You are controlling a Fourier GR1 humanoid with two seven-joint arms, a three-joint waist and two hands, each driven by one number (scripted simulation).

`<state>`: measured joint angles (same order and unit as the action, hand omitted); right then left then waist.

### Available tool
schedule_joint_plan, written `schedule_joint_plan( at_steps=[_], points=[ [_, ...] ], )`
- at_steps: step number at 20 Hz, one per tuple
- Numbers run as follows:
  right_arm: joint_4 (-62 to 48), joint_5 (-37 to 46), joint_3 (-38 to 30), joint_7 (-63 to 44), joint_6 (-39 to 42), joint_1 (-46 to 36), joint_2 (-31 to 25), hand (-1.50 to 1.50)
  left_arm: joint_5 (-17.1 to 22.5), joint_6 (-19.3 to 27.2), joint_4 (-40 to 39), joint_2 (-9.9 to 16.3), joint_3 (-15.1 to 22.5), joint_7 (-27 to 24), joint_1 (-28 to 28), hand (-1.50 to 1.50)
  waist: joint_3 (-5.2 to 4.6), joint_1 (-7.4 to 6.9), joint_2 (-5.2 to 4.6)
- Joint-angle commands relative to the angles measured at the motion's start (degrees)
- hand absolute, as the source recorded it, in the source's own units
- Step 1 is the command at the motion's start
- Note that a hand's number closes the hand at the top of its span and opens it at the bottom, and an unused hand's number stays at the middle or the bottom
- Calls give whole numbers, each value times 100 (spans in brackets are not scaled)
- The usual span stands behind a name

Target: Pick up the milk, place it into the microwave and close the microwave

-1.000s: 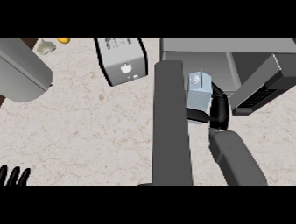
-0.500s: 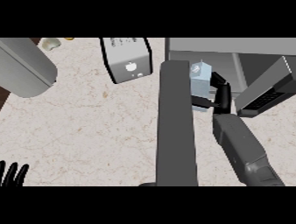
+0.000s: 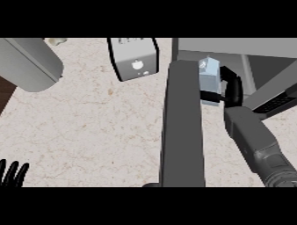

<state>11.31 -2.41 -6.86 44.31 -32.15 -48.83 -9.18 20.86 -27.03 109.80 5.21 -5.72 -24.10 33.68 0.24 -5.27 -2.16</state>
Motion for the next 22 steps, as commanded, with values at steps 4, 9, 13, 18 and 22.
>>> schedule_joint_plan(
  at_steps=[4, 9, 13, 18, 22],
  points=[
    [-344, 344, 146, 189, -519, -282, -429, 150, -80, 32, 90, -78, 125, 24, -96, -150, 8, -135, -55],
    [-136, 1, -247, 450, -583, -400, -258, 150, -84, 13, -216, -82, 98, -4, -250, -150, 18, -152, -99],
    [-105, -2, -324, 540, -780, -627, -263, 150, -164, -50, -144, -31, 69, -67, -74, -150, 16, -292, -98],
    [-208, 191, -290, 679, -1741, -573, -335, 150, -55, -130, -336, 95, -71, -80, -294, -150, 6, -276, -142],
    [-268, 204, -367, 449, -1967, -789, -536, 150, -69, -20, -365, 61, -42, 37, -462, -150, 9, -294, -184]
  ],
)
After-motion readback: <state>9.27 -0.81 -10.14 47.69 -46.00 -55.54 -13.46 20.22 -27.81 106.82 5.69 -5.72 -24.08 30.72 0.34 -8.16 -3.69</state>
